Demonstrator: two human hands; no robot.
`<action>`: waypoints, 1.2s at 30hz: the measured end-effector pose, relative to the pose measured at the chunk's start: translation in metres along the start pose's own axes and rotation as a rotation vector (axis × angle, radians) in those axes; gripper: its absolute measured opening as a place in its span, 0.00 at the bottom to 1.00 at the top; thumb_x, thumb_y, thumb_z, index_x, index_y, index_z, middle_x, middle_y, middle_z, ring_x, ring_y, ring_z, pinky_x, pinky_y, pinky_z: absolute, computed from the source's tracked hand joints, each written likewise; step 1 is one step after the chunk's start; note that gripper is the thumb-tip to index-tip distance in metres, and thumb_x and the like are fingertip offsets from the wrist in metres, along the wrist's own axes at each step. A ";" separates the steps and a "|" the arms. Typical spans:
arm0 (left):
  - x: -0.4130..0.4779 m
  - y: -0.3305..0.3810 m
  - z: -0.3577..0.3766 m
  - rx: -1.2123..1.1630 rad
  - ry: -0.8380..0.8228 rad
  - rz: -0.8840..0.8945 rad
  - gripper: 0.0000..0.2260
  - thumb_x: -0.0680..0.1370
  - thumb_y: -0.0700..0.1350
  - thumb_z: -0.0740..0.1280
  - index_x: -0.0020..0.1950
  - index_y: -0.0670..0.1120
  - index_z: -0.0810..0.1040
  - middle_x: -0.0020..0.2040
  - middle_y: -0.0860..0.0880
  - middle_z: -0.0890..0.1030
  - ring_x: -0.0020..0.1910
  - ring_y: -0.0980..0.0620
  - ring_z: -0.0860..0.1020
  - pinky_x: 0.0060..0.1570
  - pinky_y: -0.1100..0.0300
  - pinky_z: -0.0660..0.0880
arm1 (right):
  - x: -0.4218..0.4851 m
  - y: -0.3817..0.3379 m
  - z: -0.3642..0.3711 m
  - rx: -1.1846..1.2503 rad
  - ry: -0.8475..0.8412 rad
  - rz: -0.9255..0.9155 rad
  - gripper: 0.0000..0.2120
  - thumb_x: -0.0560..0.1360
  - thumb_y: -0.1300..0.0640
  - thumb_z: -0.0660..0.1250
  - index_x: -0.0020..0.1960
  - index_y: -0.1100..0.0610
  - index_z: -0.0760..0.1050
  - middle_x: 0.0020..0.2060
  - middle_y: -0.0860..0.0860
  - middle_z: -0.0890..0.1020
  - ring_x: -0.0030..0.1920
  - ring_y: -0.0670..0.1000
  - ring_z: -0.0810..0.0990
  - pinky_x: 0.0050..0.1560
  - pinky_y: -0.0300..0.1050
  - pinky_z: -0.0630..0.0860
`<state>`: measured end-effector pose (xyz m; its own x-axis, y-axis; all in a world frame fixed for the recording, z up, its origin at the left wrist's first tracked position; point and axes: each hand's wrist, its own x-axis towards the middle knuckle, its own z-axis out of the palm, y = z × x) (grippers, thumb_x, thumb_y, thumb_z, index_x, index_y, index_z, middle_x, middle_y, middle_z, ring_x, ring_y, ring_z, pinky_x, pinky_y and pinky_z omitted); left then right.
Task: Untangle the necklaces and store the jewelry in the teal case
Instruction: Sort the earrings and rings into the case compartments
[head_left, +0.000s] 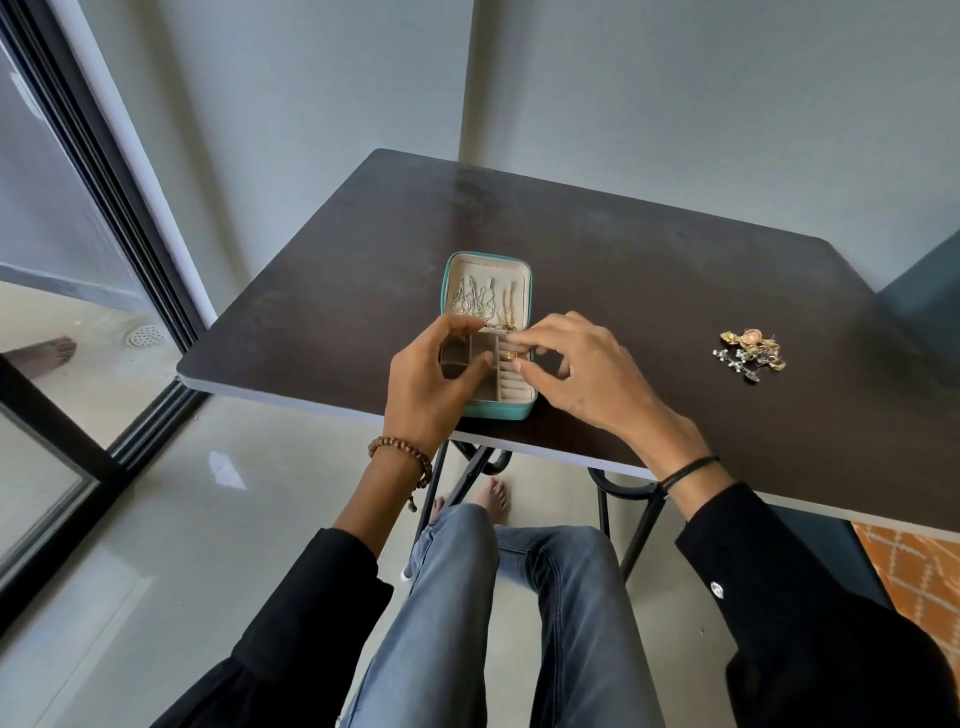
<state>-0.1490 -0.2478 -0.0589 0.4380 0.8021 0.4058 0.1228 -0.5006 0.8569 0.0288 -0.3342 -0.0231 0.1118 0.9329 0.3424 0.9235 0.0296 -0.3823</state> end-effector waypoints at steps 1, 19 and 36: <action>0.000 0.000 0.000 -0.004 0.001 -0.002 0.13 0.76 0.44 0.73 0.59 0.50 0.78 0.57 0.60 0.78 0.50 0.69 0.78 0.46 0.77 0.74 | -0.002 -0.001 0.001 -0.010 0.006 -0.007 0.12 0.79 0.51 0.69 0.62 0.48 0.82 0.54 0.42 0.81 0.50 0.43 0.75 0.41 0.45 0.78; 0.002 0.010 -0.001 0.158 0.019 -0.026 0.11 0.78 0.45 0.70 0.60 0.48 0.79 0.62 0.51 0.81 0.52 0.58 0.78 0.48 0.56 0.82 | -0.015 -0.006 0.010 0.155 0.096 0.062 0.11 0.77 0.53 0.69 0.59 0.51 0.80 0.54 0.42 0.79 0.53 0.45 0.79 0.42 0.45 0.78; 0.030 0.076 0.048 0.341 -0.087 0.178 0.08 0.78 0.45 0.68 0.56 0.49 0.81 0.53 0.54 0.85 0.55 0.53 0.81 0.67 0.46 0.70 | -0.041 0.015 -0.042 0.202 0.322 0.168 0.05 0.78 0.57 0.72 0.54 0.55 0.83 0.48 0.45 0.84 0.47 0.39 0.82 0.48 0.24 0.71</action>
<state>-0.0836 -0.2777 0.0029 0.5512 0.6697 0.4977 0.3206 -0.7206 0.6147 0.0530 -0.3868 -0.0068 0.3937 0.7717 0.4995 0.7959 -0.0142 -0.6053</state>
